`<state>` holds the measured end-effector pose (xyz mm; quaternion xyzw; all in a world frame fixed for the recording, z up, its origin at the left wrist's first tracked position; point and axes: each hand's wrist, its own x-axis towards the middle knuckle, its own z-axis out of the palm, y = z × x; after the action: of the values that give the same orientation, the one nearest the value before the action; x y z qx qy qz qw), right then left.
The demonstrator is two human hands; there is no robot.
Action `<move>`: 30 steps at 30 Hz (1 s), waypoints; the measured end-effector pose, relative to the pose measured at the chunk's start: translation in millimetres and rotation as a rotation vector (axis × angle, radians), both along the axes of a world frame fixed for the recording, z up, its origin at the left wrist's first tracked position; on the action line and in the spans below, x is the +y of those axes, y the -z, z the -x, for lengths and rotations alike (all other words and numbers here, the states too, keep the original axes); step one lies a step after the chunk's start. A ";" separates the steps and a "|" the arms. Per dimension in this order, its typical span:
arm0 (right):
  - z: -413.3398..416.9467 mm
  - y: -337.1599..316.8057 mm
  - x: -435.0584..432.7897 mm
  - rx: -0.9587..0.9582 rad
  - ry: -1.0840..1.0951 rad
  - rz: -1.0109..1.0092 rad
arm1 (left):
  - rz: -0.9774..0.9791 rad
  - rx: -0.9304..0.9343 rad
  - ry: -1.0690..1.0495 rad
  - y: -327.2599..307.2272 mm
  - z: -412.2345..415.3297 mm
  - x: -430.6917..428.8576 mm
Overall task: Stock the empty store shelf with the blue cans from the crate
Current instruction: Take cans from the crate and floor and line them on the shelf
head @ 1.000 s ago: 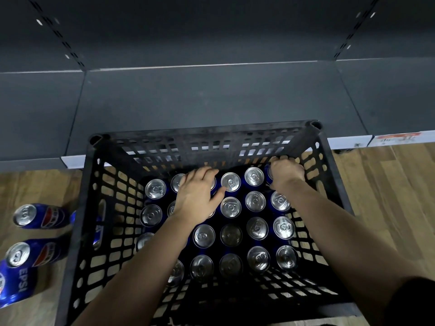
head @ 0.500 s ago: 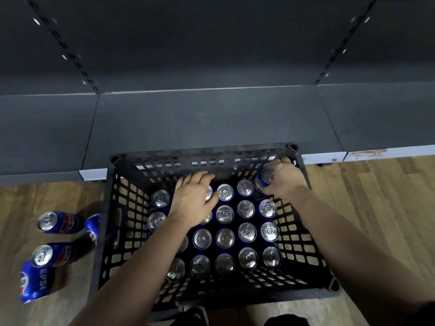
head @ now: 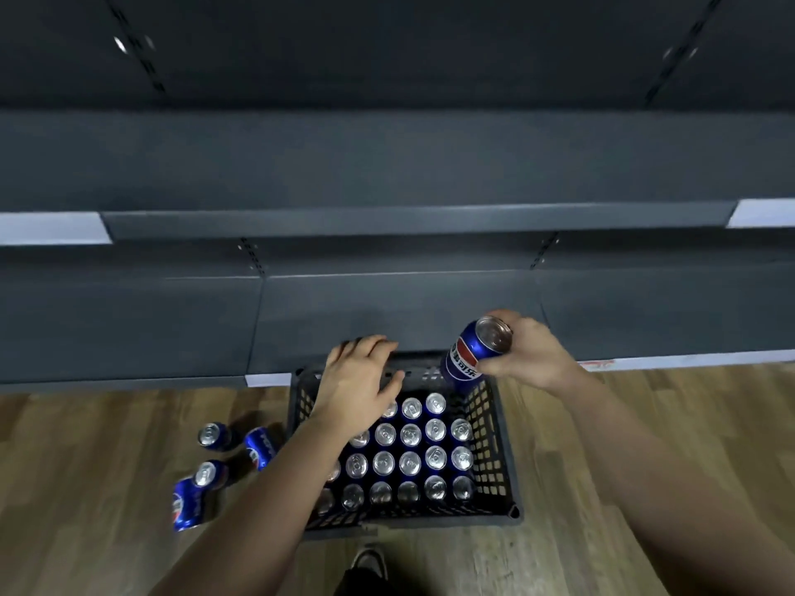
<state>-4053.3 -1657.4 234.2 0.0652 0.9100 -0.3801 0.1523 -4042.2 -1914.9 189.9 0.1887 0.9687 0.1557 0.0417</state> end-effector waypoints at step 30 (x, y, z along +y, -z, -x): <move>91.6 -489.3 -151.6 0.543 -0.045 0.642 | 0.005 0.571 -0.160 -479.3 88.0 -132.4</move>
<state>-4144.9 -1809.0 723.4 -0.1079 0.7536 -0.6444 -0.0721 -4130.2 -2047.3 669.2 0.1478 0.9534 0.0967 -0.2445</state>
